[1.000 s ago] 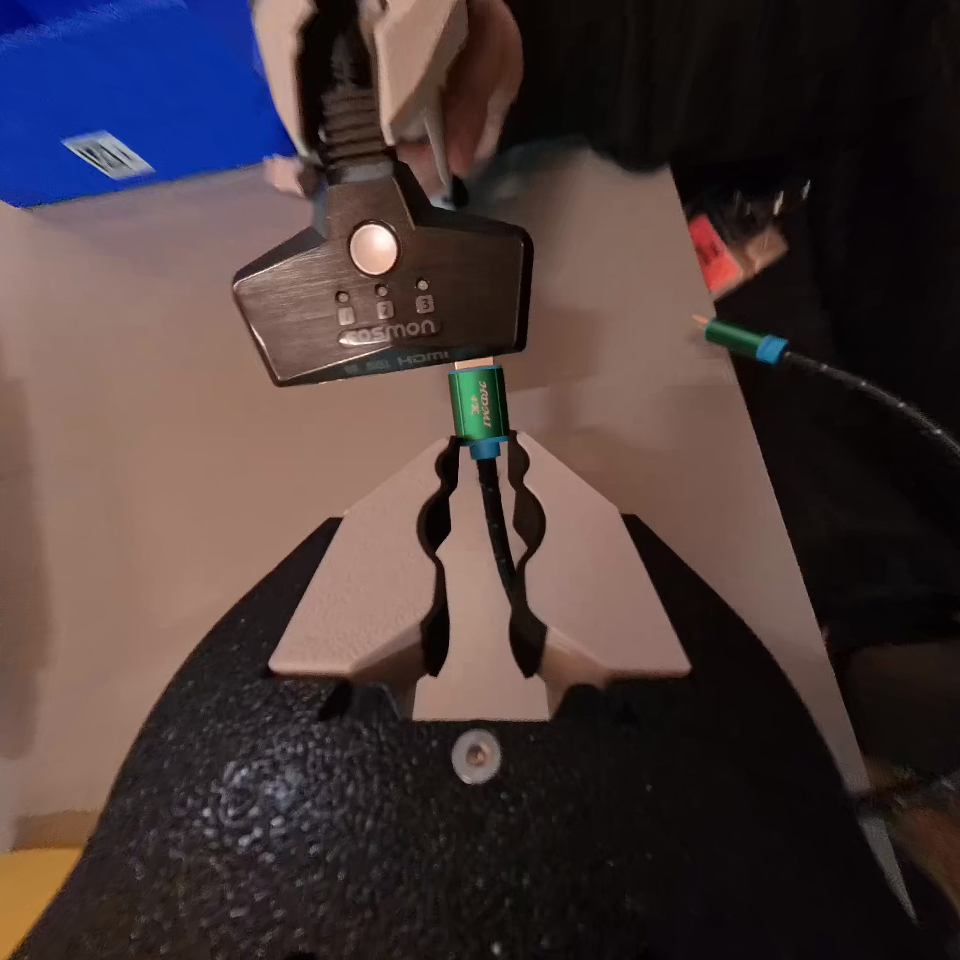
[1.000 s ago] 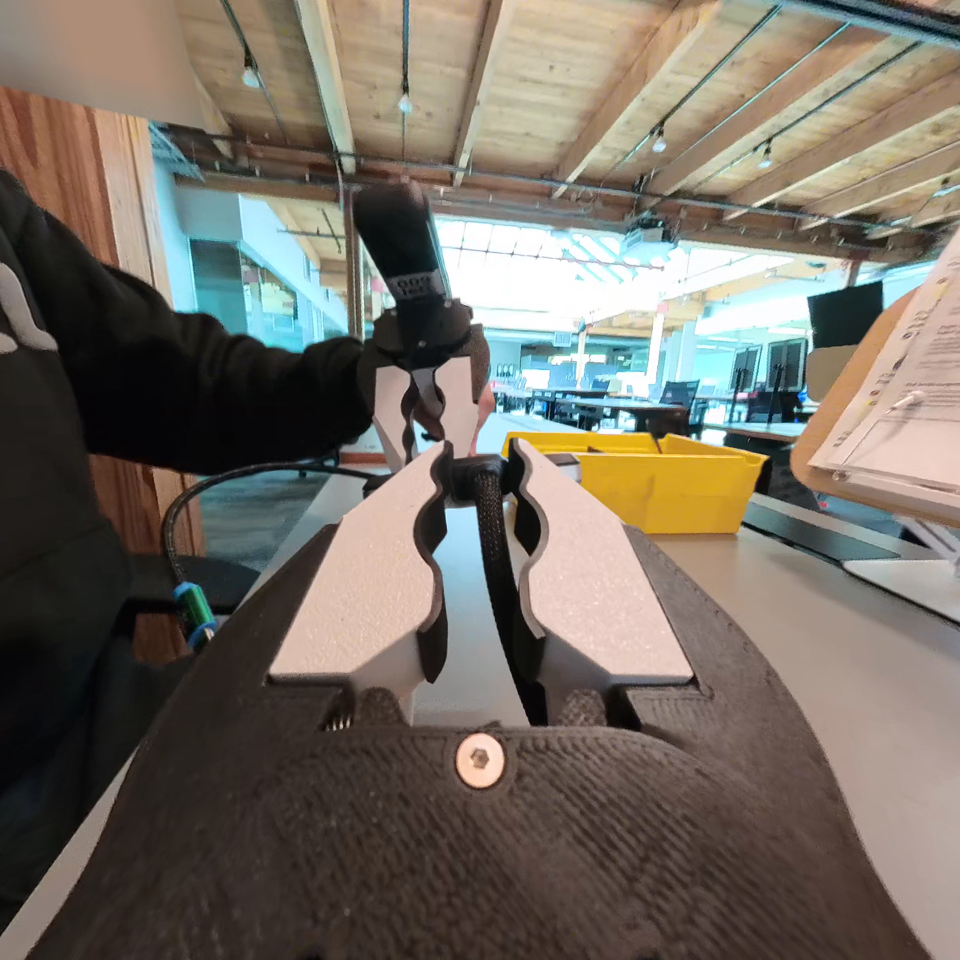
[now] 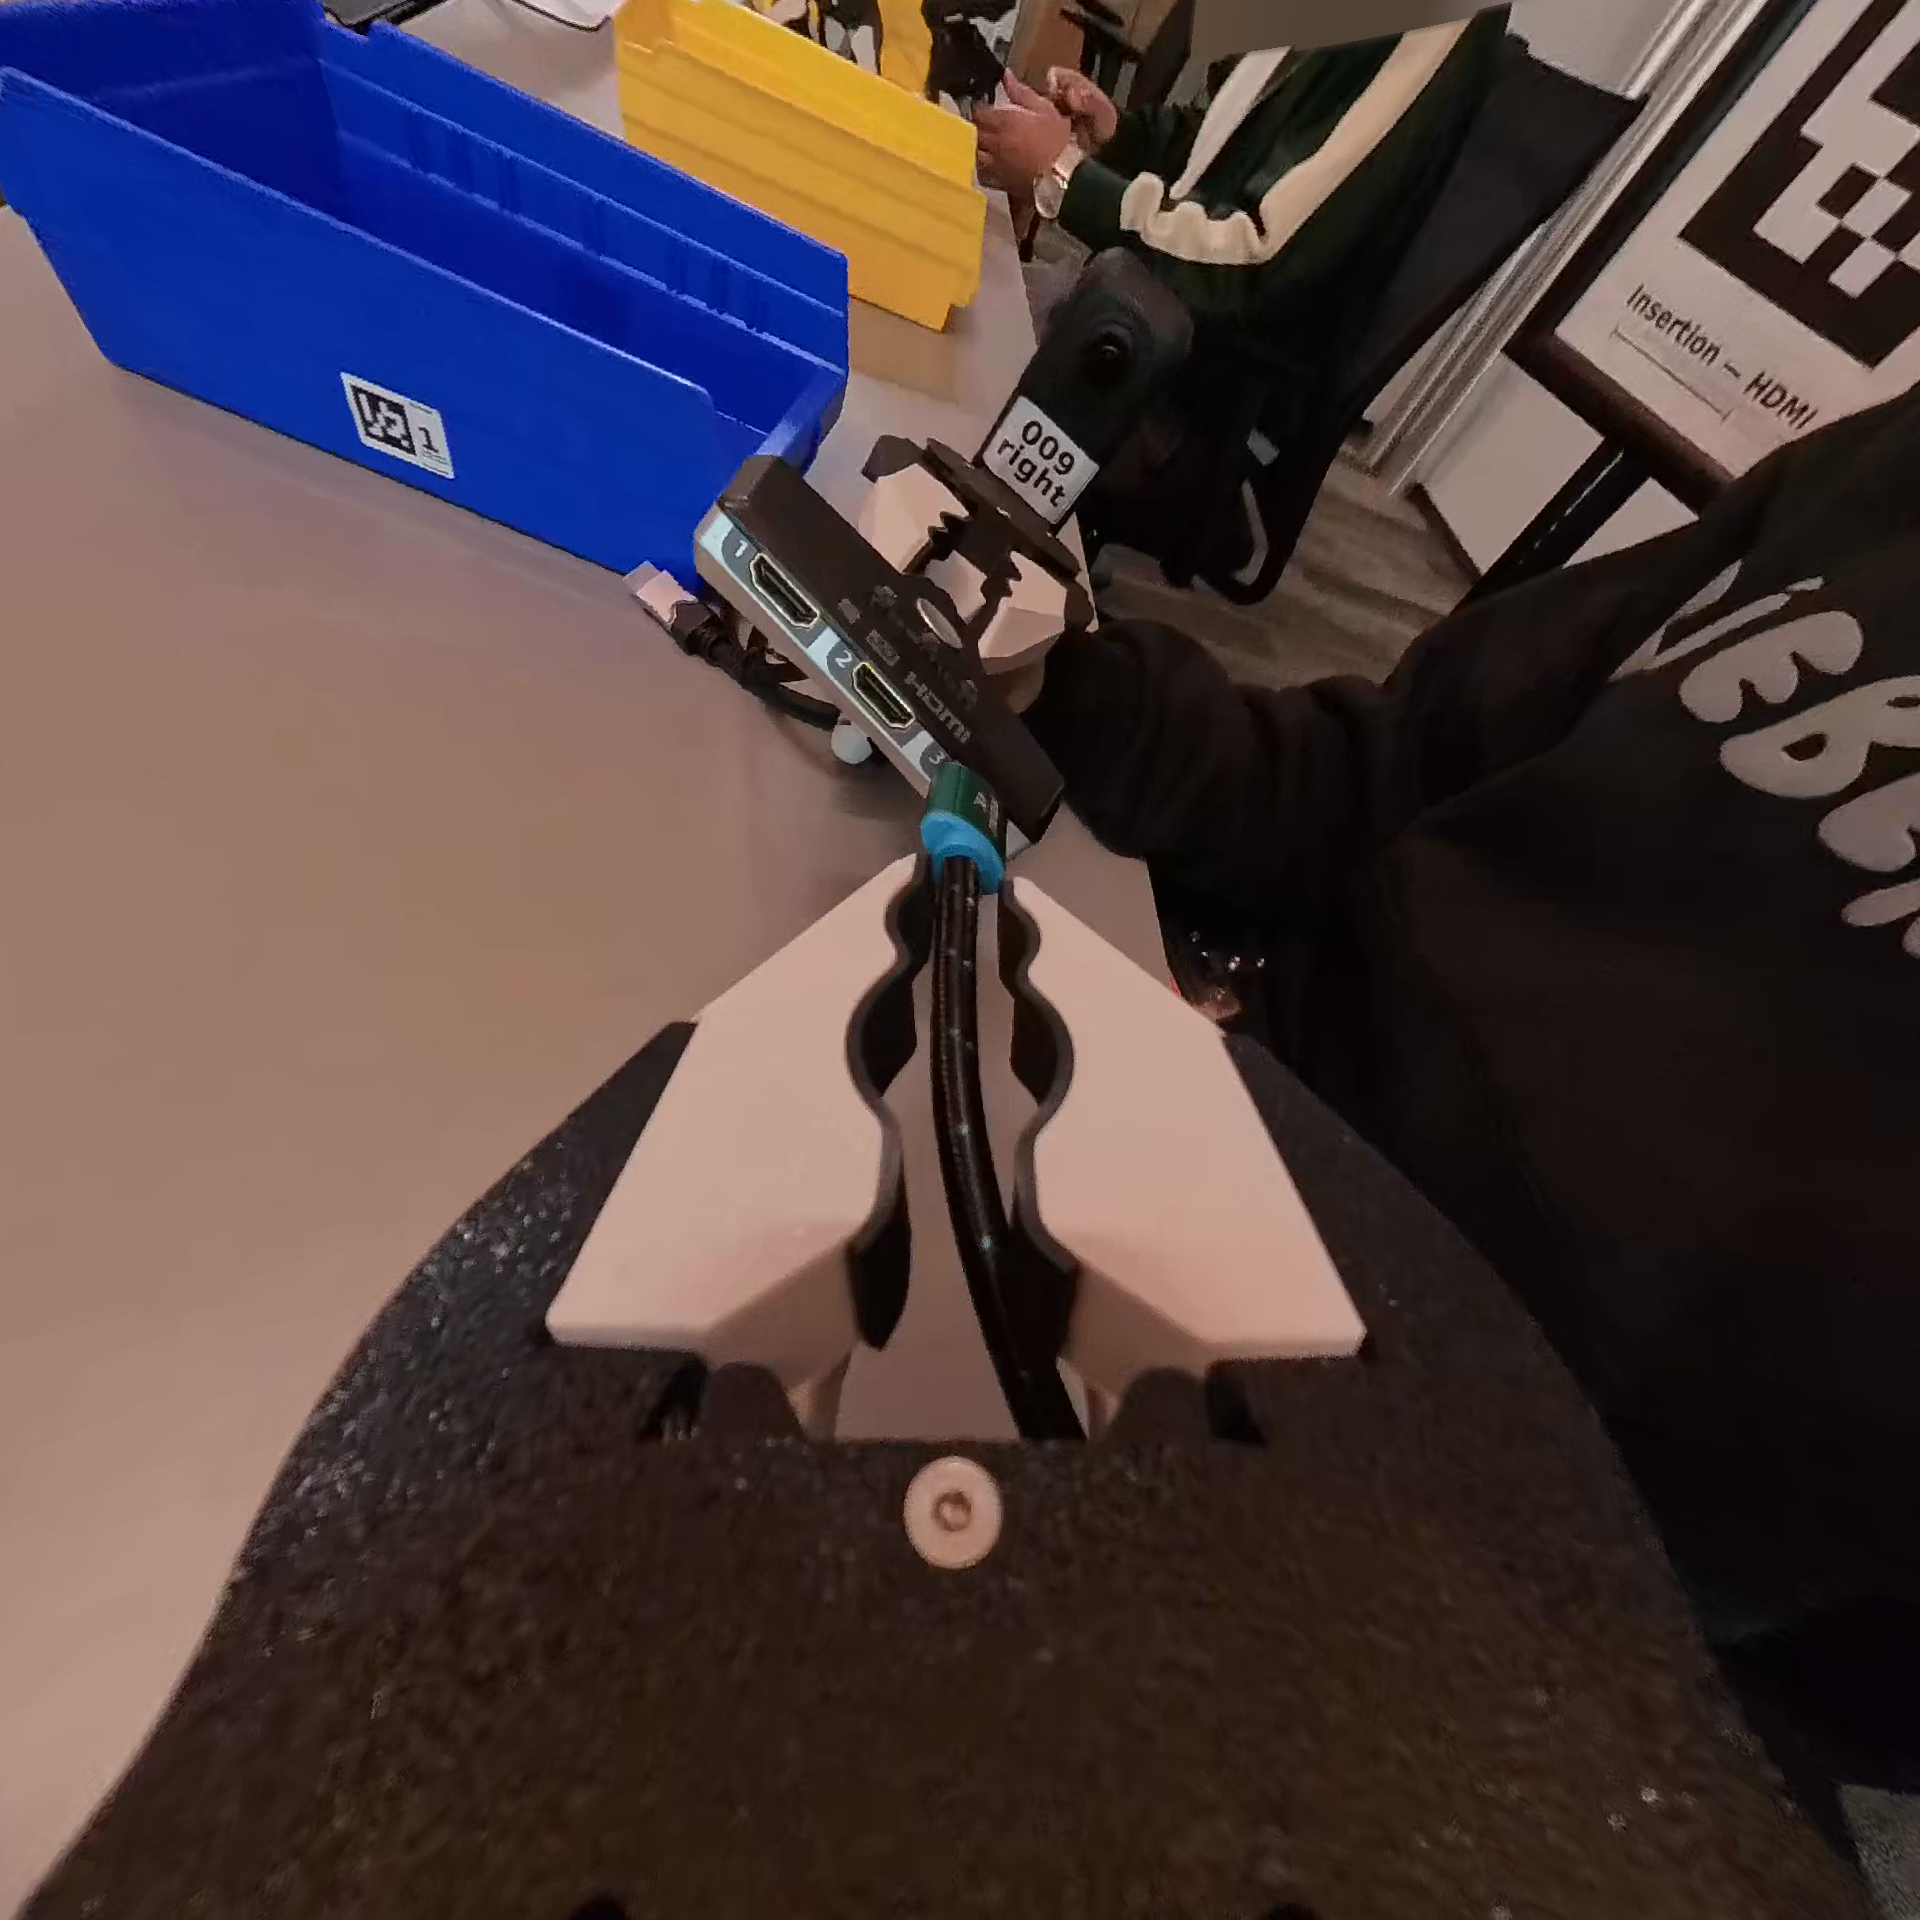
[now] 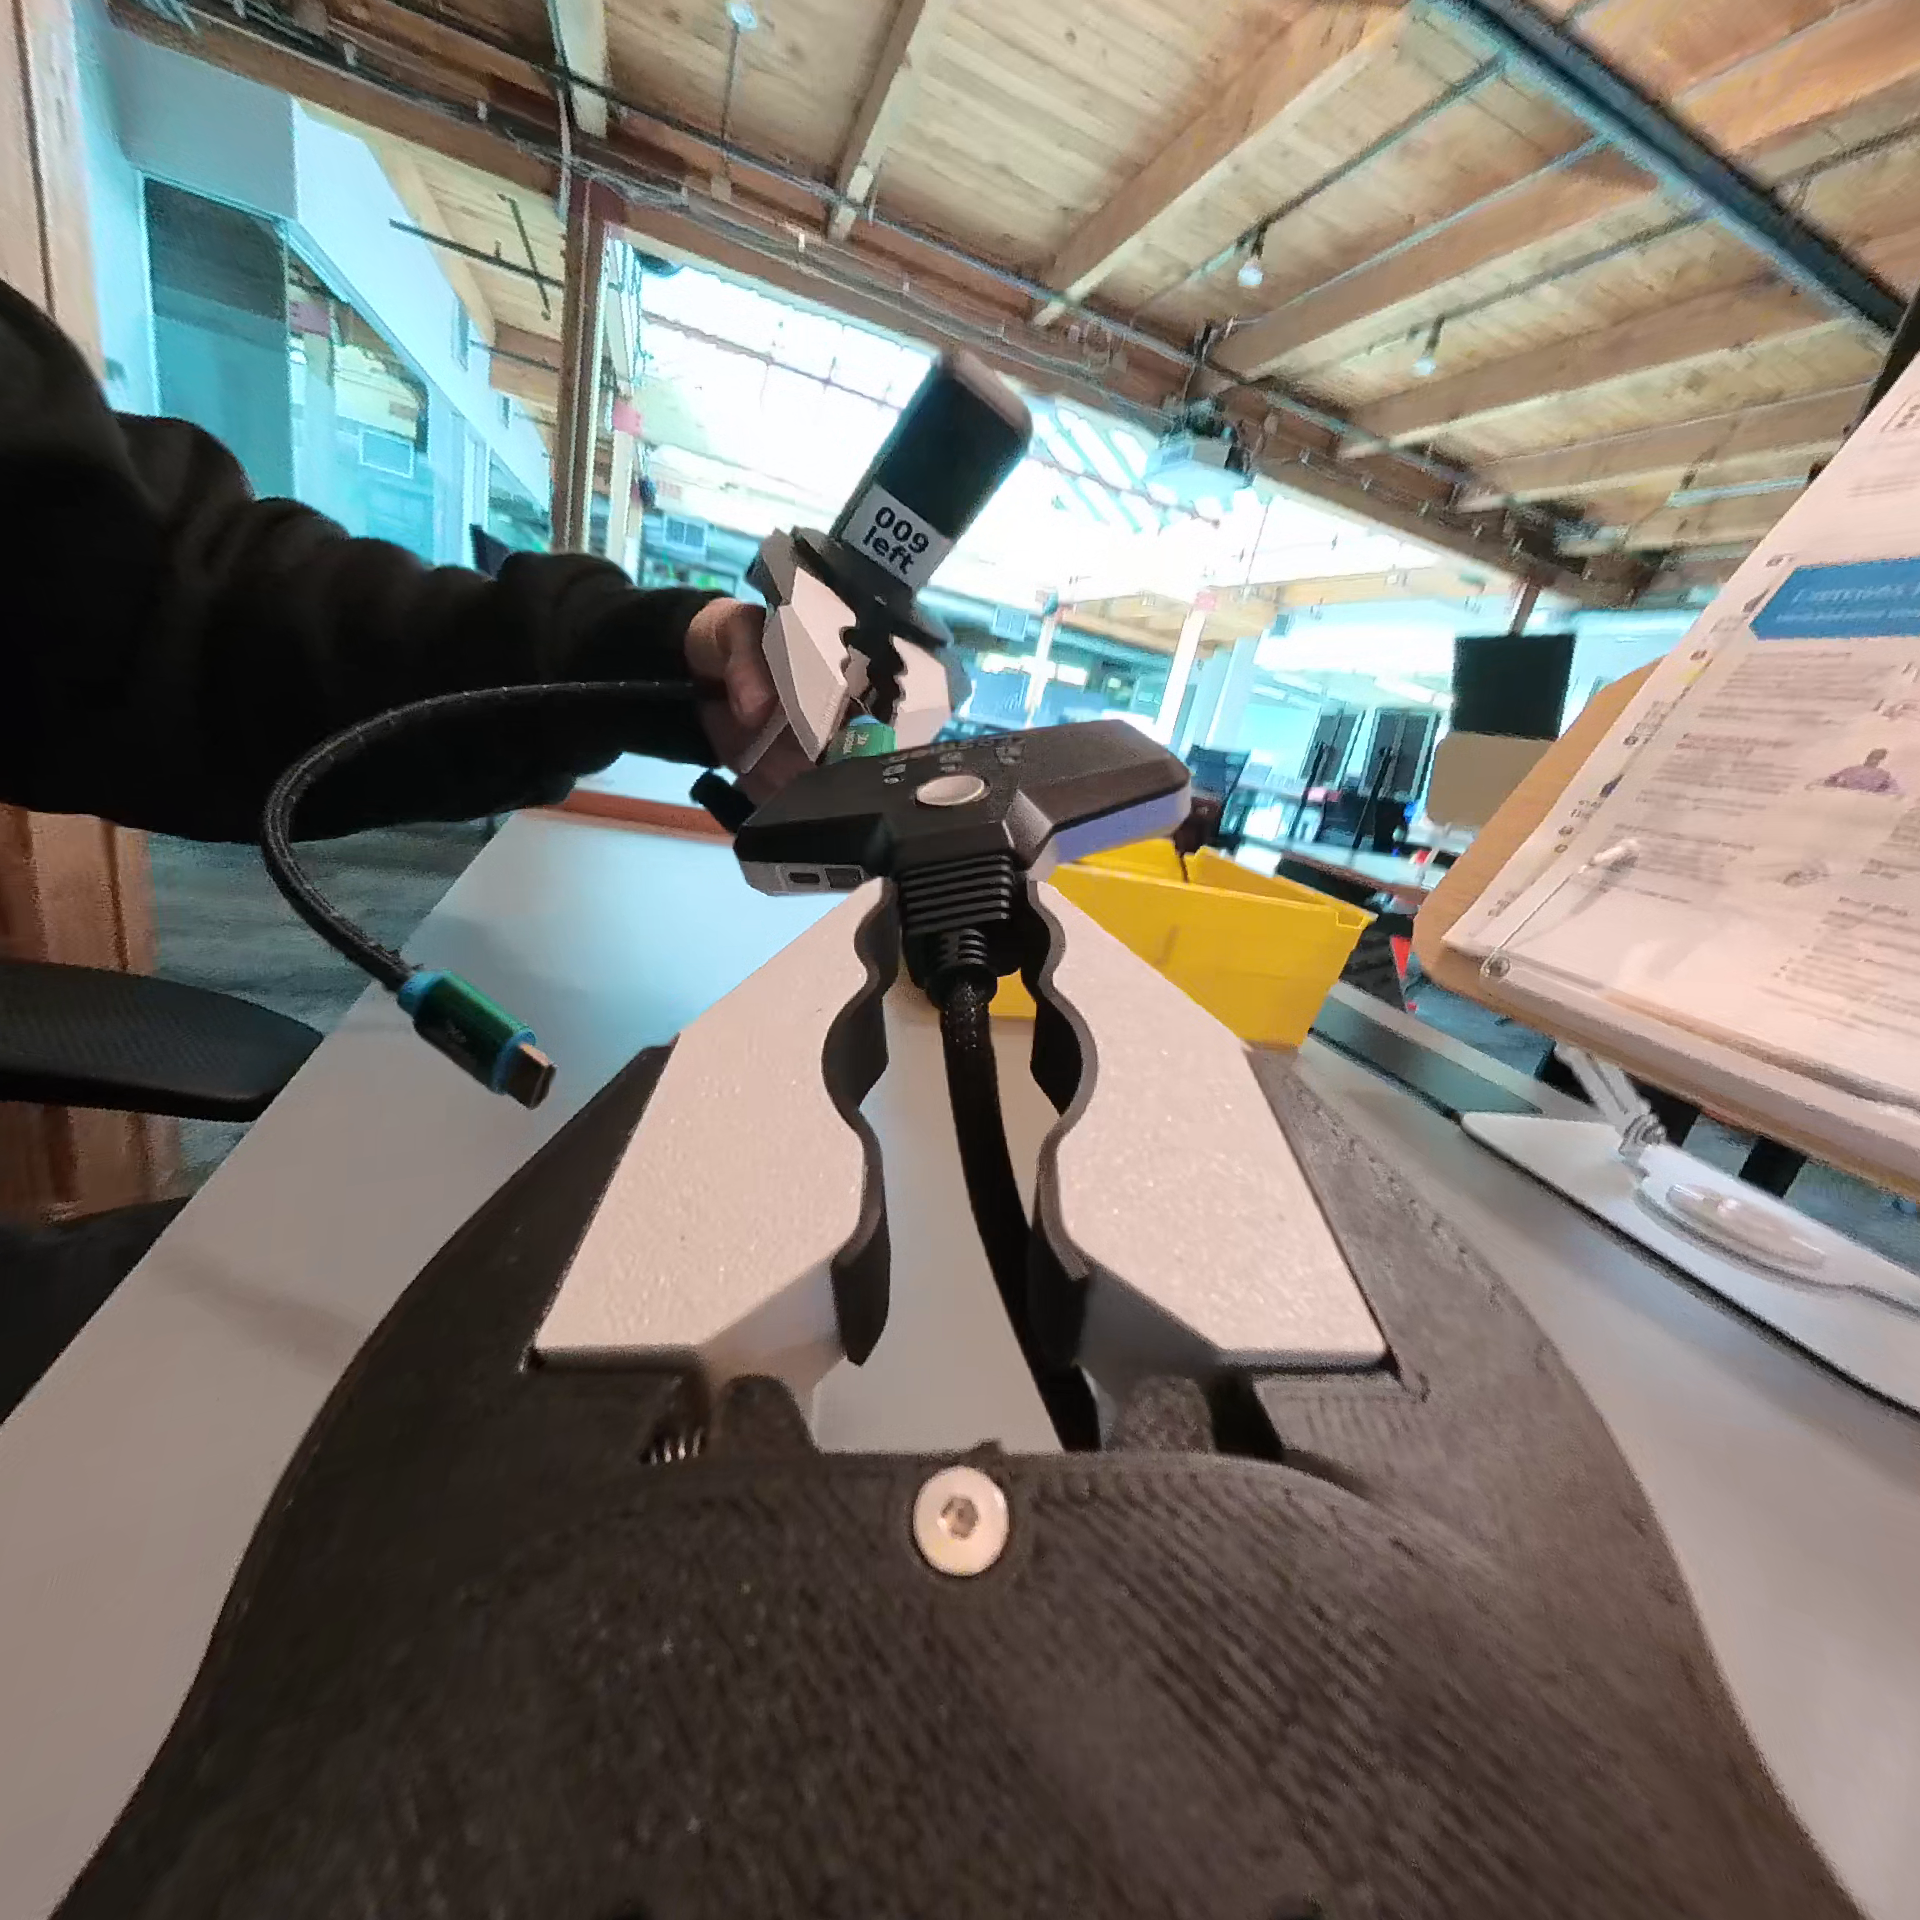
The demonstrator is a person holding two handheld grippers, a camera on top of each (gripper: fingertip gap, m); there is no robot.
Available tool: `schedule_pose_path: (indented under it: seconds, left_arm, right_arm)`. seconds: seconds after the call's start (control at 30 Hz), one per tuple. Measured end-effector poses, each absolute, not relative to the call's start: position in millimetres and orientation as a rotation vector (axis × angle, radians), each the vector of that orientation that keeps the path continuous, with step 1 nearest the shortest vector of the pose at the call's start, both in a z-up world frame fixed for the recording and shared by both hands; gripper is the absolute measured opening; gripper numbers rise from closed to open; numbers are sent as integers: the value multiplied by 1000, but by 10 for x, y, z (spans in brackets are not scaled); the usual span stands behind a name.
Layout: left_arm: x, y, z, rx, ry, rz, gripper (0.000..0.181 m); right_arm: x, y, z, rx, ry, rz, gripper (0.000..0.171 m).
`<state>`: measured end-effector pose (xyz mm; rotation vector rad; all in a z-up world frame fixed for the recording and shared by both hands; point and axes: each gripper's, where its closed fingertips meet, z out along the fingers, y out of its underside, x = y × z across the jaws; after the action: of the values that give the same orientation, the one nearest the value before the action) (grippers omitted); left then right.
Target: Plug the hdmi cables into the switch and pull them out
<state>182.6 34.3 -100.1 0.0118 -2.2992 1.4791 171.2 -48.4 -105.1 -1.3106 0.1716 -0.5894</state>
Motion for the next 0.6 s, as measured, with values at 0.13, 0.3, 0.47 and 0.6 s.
schedule_pose_path:
  seconds: [0.13, 0.3, 0.47, 0.6]
  left_arm:
    - [1855, 351, -1058, -128, -2442, 1567, 12]
    - [1822, 365, -1045, -405, -2629, 1615, 12]
    - [1805, 445, -1136, -550, -2778, 1445, 12]
    - [1820, 500, -1330, -543, -2854, 1304, 12]
  right_arm:
    - [1735, -470, -1081, -1337, 241, -499, 21]
    - [1717, -456, -1077, -1313, 259, -413, 21]
    - [1711, -363, -1167, -1352, 258, -363, 22]
    - [1721, -327, -1218, -1385, 254, -366, 21]
